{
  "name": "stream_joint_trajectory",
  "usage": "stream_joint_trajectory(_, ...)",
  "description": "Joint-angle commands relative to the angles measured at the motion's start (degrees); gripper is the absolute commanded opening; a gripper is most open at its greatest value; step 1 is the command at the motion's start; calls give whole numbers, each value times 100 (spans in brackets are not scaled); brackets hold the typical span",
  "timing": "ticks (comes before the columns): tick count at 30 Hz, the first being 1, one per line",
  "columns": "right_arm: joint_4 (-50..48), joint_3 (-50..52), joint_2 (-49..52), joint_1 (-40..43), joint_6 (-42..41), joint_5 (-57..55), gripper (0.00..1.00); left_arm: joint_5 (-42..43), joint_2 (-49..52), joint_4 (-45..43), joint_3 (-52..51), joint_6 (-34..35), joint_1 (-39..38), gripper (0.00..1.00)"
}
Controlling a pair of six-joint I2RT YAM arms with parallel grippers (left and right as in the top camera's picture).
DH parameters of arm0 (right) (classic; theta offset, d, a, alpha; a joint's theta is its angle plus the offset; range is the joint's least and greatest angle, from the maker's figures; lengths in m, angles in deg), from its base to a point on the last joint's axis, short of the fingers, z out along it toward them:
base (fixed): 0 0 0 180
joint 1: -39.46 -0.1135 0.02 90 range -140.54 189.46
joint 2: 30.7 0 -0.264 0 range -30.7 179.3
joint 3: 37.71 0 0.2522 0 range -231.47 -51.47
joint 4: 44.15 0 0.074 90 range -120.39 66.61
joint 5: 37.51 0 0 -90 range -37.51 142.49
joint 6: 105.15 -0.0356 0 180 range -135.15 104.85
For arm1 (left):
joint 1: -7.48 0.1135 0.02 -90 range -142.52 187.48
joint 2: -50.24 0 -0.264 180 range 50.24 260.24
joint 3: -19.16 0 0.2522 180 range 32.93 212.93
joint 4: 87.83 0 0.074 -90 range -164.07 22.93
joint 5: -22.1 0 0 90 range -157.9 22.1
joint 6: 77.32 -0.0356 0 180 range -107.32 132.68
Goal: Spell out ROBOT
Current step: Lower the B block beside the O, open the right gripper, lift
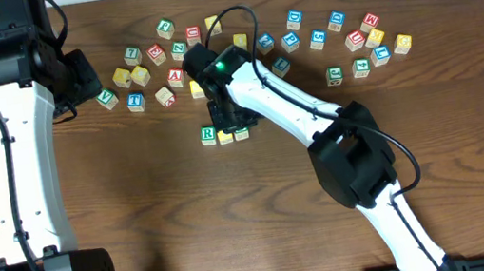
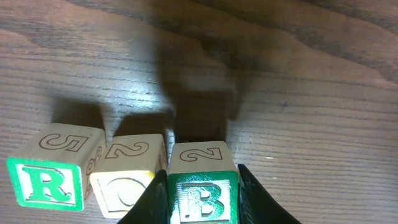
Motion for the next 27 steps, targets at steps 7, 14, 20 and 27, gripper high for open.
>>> stream_joint_trajectory(7, 22, 42, -4, -76, -101, -96, 34, -15, -50, 15, -13, 50, 7, 41)
stream_joint_trajectory(14, -4, 26, -7, -55, -46, -94, 37, -15, -50, 13, -13, 50, 7, 42)
stream_joint_trajectory(20, 328, -870, -101, 304, 317, -87, 40, -15, -50, 13, -13, 50, 7, 41)
stream_joint_trajectory(27, 472, -1978, -103, 883, 503, -94, 49, -15, -50, 13, -13, 48, 7, 42)
